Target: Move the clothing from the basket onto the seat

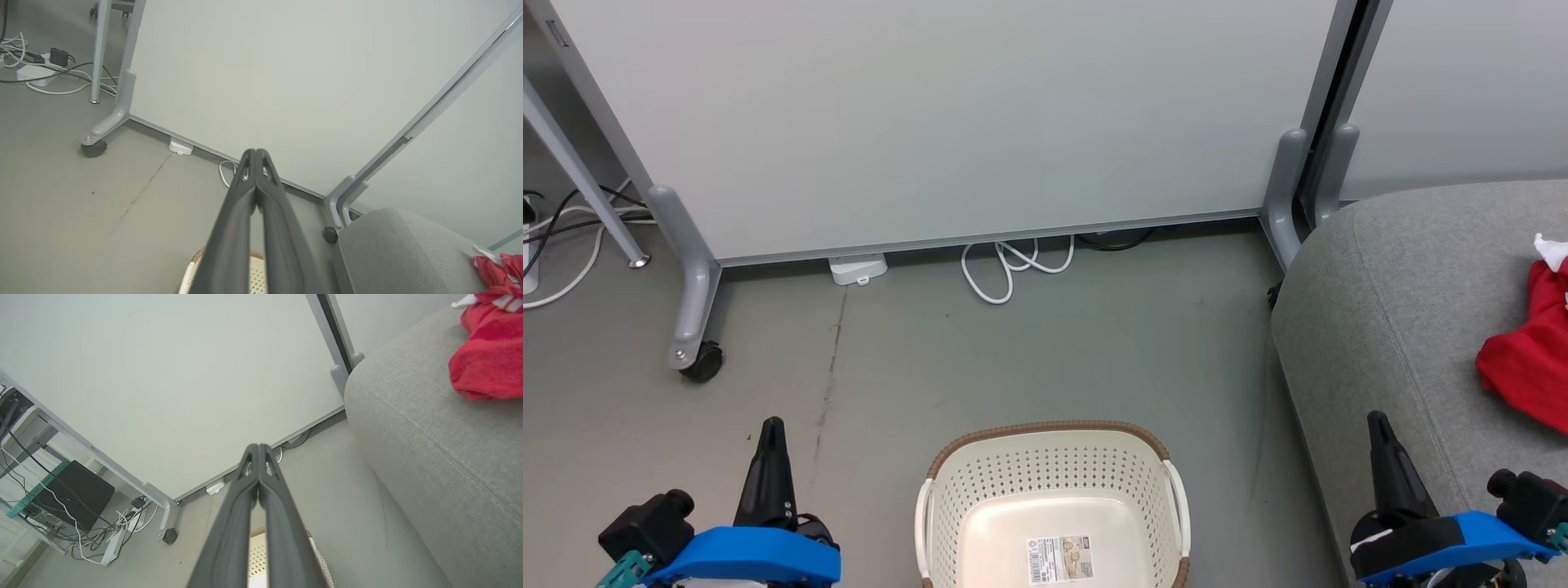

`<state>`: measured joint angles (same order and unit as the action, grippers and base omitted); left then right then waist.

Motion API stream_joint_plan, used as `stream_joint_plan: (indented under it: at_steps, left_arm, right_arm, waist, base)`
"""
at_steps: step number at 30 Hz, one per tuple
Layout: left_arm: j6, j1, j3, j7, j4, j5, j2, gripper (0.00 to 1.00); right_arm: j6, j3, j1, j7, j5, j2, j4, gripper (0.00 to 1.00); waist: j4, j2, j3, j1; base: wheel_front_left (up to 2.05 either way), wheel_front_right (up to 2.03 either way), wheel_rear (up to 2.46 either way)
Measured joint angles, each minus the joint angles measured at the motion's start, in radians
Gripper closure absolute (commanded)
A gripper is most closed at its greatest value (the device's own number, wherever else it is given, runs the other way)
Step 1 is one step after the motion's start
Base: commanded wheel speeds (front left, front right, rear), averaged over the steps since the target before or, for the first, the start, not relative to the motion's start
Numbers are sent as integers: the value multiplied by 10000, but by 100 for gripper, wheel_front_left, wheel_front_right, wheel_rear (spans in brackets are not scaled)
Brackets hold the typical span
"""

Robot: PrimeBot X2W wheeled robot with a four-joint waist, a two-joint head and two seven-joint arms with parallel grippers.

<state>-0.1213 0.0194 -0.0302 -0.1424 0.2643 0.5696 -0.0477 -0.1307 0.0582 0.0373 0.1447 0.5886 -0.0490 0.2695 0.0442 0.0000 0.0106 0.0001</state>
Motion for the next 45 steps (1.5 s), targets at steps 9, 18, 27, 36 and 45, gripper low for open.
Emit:
stream_joint_plan:
  at_steps: [9, 18, 27, 36, 45]
  left_arm:
    - [0, 79, -123, 326, -17, 1383, 0, 100]
    - [-21, 198, -215, 631, -36, 2631, 0, 100]
    - [-23, 287, -291, 899, -59, 3766, 0, 100]
    - [-23, 377, -385, 1166, -75, 4798, -2, 100]
    - [-25, 450, -474, 1411, -86, 5776, -4, 100]
  right_arm:
    - [0, 77, 47, -345, 1360, 2, -27, 100]
    - [0, 140, 157, -654, 2579, 2, -59, 100]
    - [0, 194, 201, -922, 3687, 0, -77, 100]
    - [2, 251, 280, -1187, 4696, 0, -102, 100]
    - [2, 307, 338, -1436, 5664, 0, -123, 100]
  waist:
    - [-40, 0, -7, 1]
    - [-78, 0, -13, 0]
    - [-118, 0, -20, 0]
    - [-157, 0, -27, 0]
    - [-196, 0, -33, -1]
  base:
    - [0, 0, 0]
    - [0, 0, 0]
    - [0, 0, 0]
    - [0, 0, 0]
    - [0, 0, 0]
